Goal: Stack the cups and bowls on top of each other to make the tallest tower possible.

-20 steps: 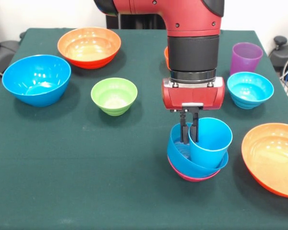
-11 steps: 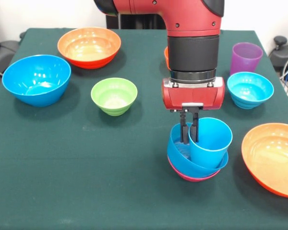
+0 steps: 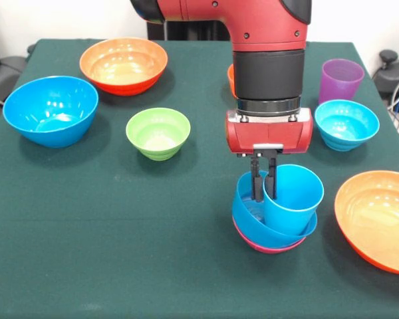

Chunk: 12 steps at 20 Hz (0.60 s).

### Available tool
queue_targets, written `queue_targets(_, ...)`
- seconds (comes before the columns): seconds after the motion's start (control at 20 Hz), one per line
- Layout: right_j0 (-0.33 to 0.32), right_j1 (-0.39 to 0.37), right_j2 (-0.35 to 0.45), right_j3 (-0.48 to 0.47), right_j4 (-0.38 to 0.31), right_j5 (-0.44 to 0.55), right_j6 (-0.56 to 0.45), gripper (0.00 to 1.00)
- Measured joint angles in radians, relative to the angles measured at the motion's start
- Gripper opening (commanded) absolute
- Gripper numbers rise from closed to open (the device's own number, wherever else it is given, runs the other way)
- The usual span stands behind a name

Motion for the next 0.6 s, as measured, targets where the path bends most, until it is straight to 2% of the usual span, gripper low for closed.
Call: queue_targets(0.6, -0.002, 0.009, 0.007, 0.000, 0.000, -0.049, 0.000, 0.00)
